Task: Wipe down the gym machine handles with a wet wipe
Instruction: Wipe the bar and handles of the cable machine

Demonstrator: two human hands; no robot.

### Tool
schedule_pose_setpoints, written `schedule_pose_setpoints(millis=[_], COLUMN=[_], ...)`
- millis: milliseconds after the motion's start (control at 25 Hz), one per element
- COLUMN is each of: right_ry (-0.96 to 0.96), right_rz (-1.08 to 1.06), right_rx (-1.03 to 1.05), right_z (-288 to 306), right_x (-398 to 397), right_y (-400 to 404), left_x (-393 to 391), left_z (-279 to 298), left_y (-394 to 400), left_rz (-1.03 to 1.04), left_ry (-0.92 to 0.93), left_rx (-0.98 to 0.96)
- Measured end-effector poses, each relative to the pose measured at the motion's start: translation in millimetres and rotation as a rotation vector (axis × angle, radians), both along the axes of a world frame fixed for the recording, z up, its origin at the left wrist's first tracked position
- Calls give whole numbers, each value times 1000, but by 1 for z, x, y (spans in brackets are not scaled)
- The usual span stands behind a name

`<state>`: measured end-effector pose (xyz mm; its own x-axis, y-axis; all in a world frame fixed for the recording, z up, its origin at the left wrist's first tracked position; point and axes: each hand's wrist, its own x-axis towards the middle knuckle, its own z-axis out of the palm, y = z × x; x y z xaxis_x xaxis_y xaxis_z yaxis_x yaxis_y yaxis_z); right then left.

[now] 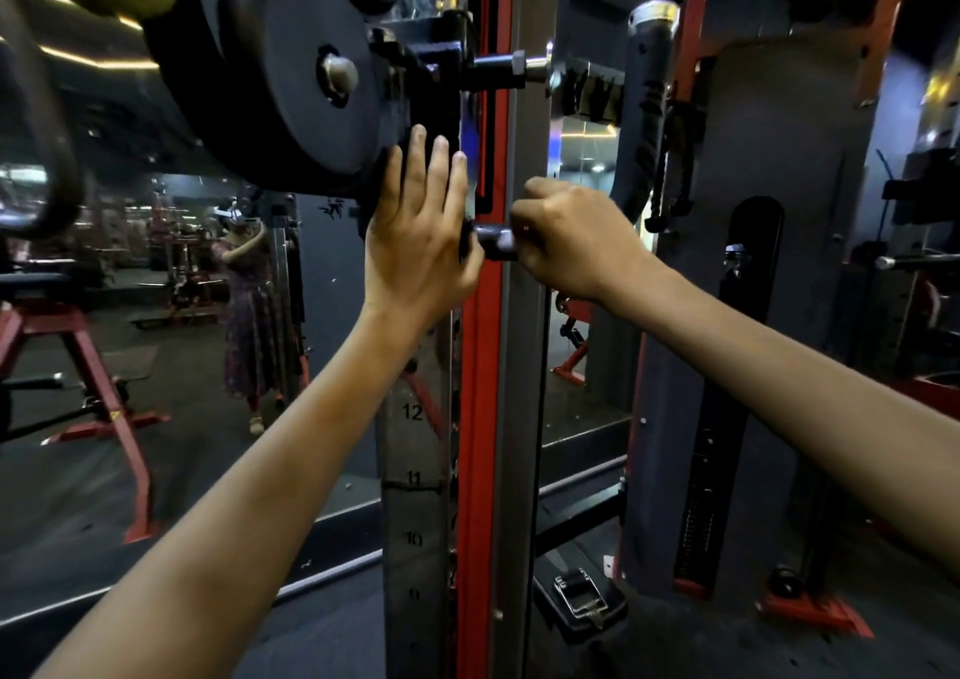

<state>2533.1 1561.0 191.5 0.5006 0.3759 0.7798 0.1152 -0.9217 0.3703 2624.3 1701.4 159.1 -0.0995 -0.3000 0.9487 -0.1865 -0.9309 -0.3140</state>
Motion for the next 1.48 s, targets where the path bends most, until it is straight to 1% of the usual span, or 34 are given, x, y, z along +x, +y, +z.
schedule_pose_setpoints(millis=[40, 120, 200, 280, 320, 400, 480, 560, 640, 680, 760, 840, 880, 960, 1080, 1160, 1240, 1320, 1400, 1480], right_ry=[-3, 10, 44, 66, 58, 52, 82, 78, 105, 120, 130, 101, 113, 188, 300, 345, 287, 231, 238, 266], right_rz=[72, 141, 112, 41, 38, 135, 170, 141, 90, 71, 63, 131, 138, 117, 55, -16, -16, 44, 83, 60], right_rx=[-9, -67, -66, -13, 10, 23, -70, -197, -236, -194, 5, 188, 225, 200, 117, 159, 179, 168, 161, 119], right_z=[-1, -4, -1, 6, 9, 8, 1, -8, -7, -3, 7, 15, 17, 15, 21, 32, 35, 26, 16, 19], right_x=[3, 6, 4, 1, 2, 4, 10, 12, 1, -3, -3, 7, 12, 17, 0, -9, -6, 4, 9, 1], right_y=[4, 4, -4, -10, -11, -1, 11, 7, -3, -7, -7, 3, 8, 13, -2, -11, -8, 3, 8, 3], left_x=[1, 0, 0, -1, -1, -1, -3, -3, -1, 0, 2, 2, 1, -2, -4, -6, -9, -12, -13, -11], left_z=[0, -1, -2, -4, -5, -7, -8, -10, -11, -12, -11, -10, -10, -11, -11, -10, -8, -6, -5, -5], left_y=[-1, -1, 1, 3, 4, 3, 2, 3, 7, 9, 11, 11, 10, 10, 11, 12, 11, 9, 7, 7], left_rz=[-4, 11, 48, 55, 52, 67, 80, 71, 88, 99, 97, 71, 58, 31, -14, -54, -133, -219, -275, -295], left_ry=[-8, -21, -28, -15, -4, 16, 30, 24, 14, 12, 8, 14, 24, 56, 114, 135, 147, 152, 150, 148], left_rx=[-5, -16, 4, 28, 36, 50, 59, 72, 107, 126, 147, 135, 127, 122, 136, 133, 107, 60, 22, 25])
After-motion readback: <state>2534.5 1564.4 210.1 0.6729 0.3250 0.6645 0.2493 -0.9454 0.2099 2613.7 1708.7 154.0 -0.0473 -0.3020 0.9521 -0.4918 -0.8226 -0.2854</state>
